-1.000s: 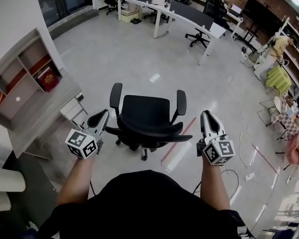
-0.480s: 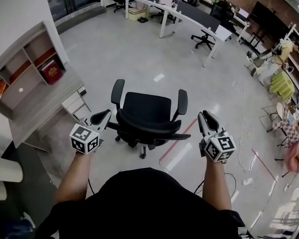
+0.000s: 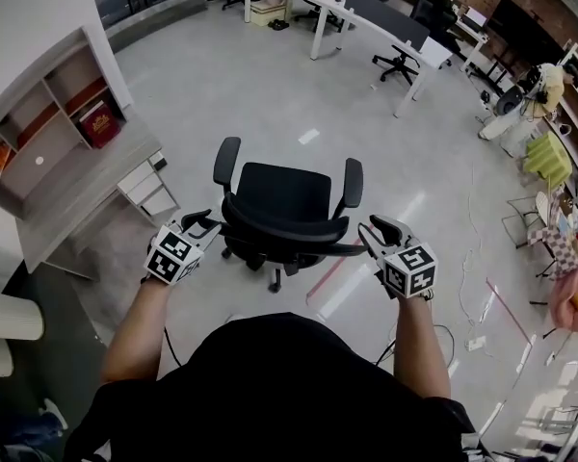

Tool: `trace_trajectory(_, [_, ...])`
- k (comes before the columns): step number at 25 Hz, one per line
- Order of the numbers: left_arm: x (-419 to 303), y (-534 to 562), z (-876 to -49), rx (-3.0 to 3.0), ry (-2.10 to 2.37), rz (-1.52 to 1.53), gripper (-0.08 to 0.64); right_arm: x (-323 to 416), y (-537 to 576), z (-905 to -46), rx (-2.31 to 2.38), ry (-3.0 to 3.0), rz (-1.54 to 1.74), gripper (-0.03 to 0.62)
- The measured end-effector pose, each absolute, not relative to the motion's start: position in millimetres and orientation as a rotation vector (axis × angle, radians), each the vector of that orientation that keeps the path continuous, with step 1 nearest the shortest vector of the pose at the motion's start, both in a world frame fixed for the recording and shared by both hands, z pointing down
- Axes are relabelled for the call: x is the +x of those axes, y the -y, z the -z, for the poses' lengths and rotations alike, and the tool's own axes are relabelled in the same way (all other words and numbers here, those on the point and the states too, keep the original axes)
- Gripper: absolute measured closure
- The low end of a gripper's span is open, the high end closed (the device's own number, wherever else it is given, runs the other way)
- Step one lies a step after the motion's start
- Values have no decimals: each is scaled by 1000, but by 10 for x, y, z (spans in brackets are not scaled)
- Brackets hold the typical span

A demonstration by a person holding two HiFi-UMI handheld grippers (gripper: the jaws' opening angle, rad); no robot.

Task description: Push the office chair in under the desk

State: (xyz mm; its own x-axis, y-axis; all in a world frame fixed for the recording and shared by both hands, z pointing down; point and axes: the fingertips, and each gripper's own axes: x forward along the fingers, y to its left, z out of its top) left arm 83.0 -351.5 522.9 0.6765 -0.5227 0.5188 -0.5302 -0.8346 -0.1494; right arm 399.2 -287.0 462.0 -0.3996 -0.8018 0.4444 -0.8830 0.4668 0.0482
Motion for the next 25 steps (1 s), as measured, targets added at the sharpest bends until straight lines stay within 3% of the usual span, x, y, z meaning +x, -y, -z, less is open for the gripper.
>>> trace_trajectory(9, [779,3411,-5935,2811,719,-1385,322,3956,2754,-5385,1163,2162,-333,428])
trace_trajectory(20, [639,3631,-6552,2740,593,-1849,276,3975,2700,-5964,1005,2038,-398,397])
trace_trajectory(25, [657,3664,-6800,2705,492,-1948,275,3968,2618,-6249,882,1959,-398,353])
